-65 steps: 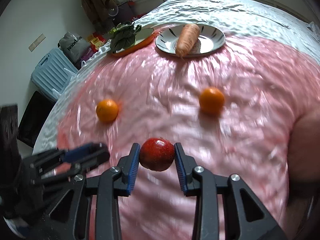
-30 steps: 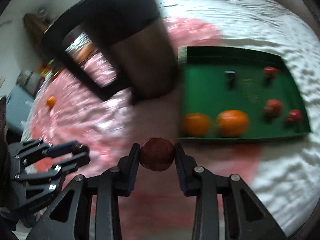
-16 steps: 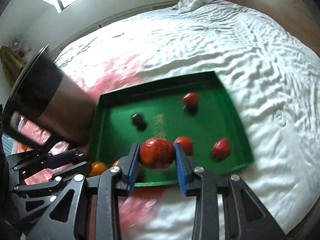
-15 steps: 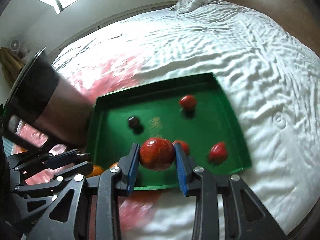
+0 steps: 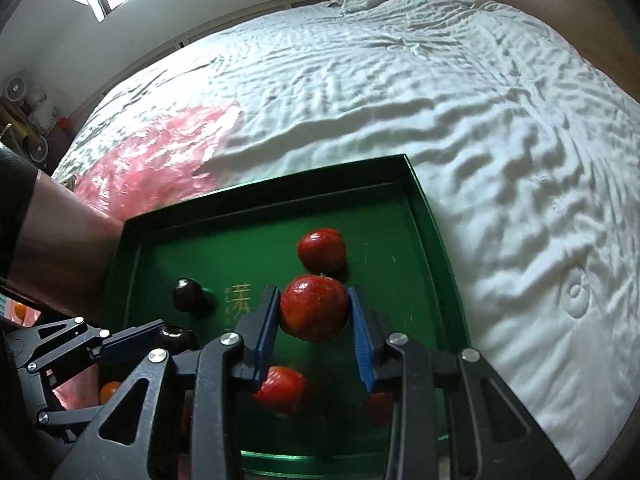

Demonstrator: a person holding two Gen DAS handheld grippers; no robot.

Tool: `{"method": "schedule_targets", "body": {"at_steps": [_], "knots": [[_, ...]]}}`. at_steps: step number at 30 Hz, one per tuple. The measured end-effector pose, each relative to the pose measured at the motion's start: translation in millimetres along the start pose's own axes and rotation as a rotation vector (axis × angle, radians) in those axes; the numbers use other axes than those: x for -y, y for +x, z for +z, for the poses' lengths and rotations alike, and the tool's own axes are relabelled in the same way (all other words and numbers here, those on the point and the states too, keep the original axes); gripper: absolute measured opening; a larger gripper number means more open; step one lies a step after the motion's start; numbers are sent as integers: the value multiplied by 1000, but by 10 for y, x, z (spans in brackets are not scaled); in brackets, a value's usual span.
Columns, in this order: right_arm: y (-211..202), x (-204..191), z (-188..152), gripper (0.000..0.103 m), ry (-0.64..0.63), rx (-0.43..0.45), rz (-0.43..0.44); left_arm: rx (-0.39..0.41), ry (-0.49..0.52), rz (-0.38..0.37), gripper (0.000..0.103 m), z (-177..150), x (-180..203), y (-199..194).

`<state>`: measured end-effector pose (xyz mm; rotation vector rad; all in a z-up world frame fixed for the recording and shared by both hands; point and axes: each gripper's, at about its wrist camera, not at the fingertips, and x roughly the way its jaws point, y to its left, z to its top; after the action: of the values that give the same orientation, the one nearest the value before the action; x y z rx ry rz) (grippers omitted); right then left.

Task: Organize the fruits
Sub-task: 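Carry the plum in the left tool while the right tool carries the apple to the tray, then open the left tool to drop the plum while the right tool releases the apple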

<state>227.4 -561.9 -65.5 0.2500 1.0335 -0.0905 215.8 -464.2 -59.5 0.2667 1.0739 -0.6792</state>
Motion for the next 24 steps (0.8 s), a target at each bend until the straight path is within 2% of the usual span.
{"method": "schedule_targets", "body": {"at_steps": [9,24], "knots": [[238,69,-43,56,10,-40,-8,-33,-17,16,25,10,-39,178],[310,160,-119,57,31,-53,-41,-50,-27,29,25,-24,-55,300]]}}
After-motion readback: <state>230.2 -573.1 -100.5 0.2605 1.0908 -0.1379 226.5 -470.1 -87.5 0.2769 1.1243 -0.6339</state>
